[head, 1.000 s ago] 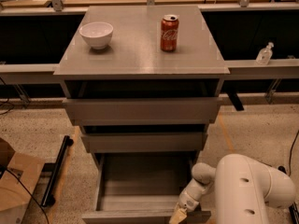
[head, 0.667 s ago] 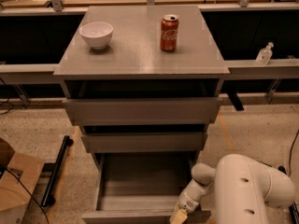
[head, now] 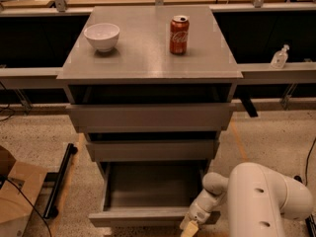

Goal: Close bottom drawer

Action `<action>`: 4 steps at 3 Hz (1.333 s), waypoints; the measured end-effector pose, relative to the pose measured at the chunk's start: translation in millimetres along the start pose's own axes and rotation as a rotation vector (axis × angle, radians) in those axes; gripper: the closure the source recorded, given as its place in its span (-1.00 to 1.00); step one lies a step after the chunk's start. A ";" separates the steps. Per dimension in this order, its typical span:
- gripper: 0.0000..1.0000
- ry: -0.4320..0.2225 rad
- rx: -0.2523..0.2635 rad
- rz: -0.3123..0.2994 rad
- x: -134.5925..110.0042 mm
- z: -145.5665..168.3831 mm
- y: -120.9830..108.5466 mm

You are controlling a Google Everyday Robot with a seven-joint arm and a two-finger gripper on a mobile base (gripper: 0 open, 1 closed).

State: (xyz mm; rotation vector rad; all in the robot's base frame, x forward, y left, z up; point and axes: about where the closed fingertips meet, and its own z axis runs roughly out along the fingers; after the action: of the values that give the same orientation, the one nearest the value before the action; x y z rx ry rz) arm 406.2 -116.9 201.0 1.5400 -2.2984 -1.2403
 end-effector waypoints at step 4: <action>1.00 -0.078 0.296 -0.275 -40.4 -59.8 -57.9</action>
Offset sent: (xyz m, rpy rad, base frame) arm 0.1194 -0.0145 0.0184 0.0333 -0.4853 0.0337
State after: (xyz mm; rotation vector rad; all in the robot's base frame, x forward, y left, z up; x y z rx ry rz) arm 497.1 -126.6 214.9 1.9974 -2.4745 -1.0650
